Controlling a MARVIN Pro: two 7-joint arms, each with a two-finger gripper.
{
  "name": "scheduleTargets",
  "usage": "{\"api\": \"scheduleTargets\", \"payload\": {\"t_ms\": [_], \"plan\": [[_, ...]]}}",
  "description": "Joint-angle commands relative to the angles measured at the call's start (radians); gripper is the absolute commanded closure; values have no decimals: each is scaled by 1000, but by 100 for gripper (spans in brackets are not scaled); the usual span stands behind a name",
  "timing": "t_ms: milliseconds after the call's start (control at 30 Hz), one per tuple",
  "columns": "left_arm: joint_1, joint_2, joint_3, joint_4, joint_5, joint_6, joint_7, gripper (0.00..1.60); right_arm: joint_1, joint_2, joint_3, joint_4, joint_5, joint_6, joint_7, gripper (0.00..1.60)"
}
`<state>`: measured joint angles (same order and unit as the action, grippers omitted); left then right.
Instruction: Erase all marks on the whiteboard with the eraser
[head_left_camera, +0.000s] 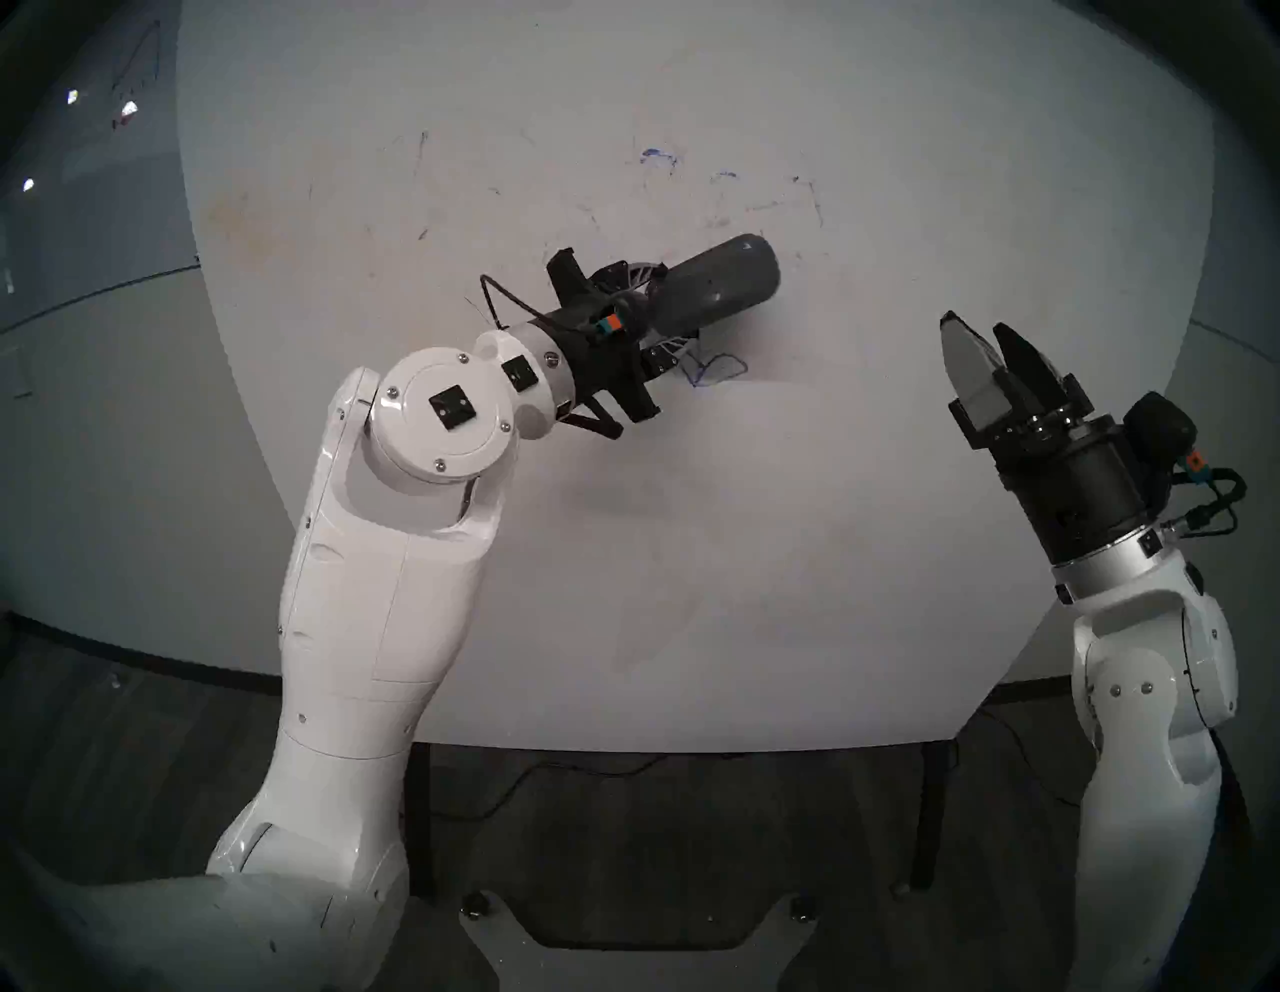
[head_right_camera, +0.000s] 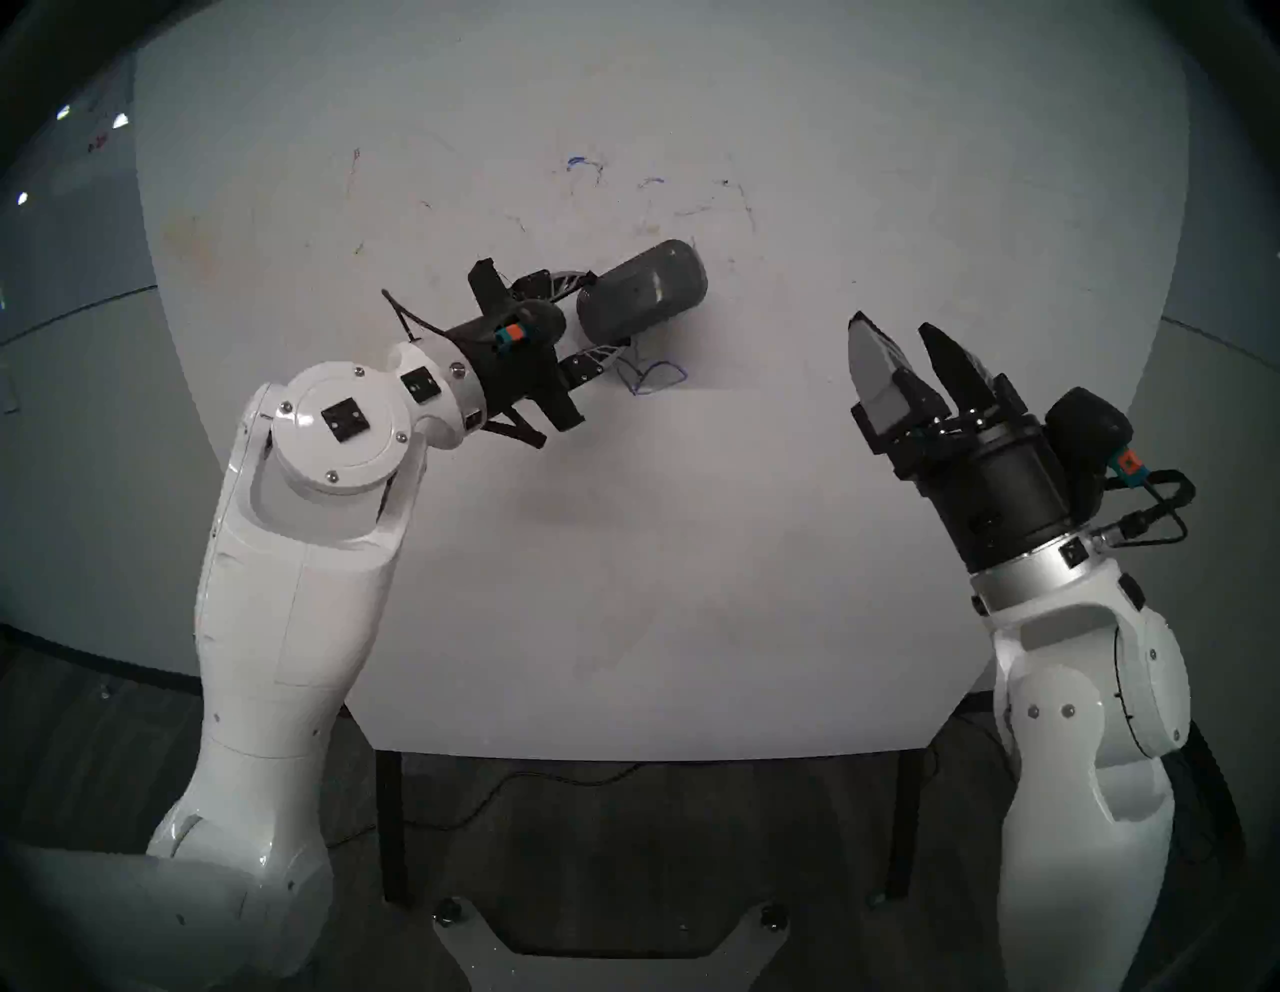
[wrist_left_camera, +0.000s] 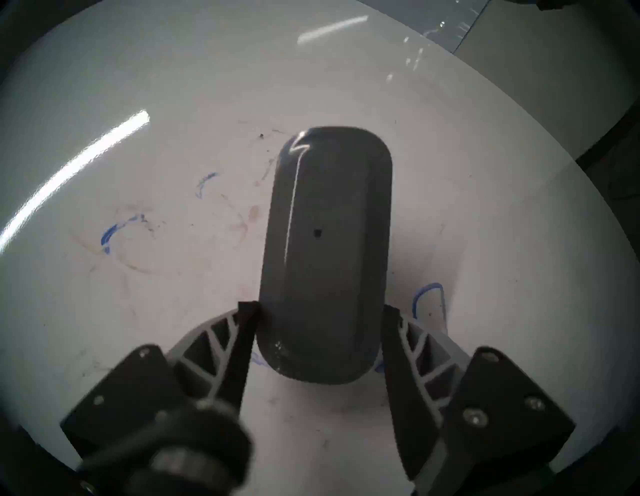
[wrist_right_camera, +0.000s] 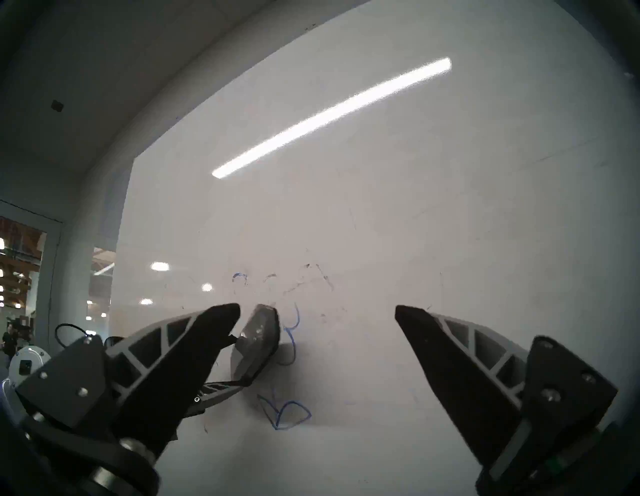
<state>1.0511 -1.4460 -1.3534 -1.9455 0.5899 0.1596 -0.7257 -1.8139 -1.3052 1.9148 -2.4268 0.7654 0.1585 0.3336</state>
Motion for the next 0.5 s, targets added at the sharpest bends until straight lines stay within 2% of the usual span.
{"api": "scheduleTargets", "payload": {"t_ms": [0, 67, 100, 133, 167, 200, 267, 367, 433, 467], "plan": [[-126, -30, 1, 62, 59, -28, 14, 160, 2, -4, 12, -17, 8, -18, 15, 0], [-138, -30, 5, 76, 66, -34, 12, 160, 2, -4, 14, -17, 8, -19, 17, 0], [-168, -29, 12, 100, 71, -36, 5, 160, 1, -4, 16, -17, 9, -20, 19, 0], [-146, -42, 6, 92, 83, -49, 11, 160, 1, -5, 18, -17, 9, -21, 21, 0], [-206, -32, 21, 134, 84, -44, -4, 160, 0, -6, 21, -17, 10, -22, 24, 0], [-173, -48, 11, 120, 97, -58, 4, 160, 0, -7, 23, -17, 11, -23, 26, 0], [-177, -52, 11, 128, 103, -63, 4, 160, 0, -7, 24, -17, 12, -24, 28, 0], [-195, -58, 8, 158, 124, -83, 4, 160, -1, -9, 28, -17, 13, -26, 33, 0], [-255, -50, 18, 212, 133, -95, -5, 160, -1, -11, 30, -17, 15, -28, 38, 0], [-244, -58, 12, 211, 141, -106, -1, 160, -1, -11, 31, -17, 16, -29, 39, 0]]}}
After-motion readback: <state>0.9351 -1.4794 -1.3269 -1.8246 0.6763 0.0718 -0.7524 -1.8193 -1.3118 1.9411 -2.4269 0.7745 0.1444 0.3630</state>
